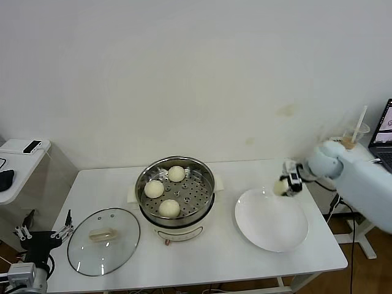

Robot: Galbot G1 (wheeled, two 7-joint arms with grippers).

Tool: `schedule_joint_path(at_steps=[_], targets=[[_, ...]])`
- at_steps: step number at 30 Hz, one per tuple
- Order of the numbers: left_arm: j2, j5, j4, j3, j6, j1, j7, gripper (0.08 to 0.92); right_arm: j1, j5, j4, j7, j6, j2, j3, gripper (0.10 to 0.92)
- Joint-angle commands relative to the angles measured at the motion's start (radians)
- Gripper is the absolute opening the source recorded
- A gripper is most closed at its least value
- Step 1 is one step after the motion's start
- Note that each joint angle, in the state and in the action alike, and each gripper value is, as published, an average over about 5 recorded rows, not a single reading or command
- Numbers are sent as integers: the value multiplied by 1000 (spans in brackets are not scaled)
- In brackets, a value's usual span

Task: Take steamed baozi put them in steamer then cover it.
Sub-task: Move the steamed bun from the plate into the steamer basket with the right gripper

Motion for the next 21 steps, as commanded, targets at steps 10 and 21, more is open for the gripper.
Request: schedule_joint_path(at_steps=[10,21], targets=[[-3,13,1,12,1,-3,3,823,489,475,114,147,-207,303,-354,577],[1,18,5,21,4,-14,3,823,368,564,45,240,-277,487,-390,577]])
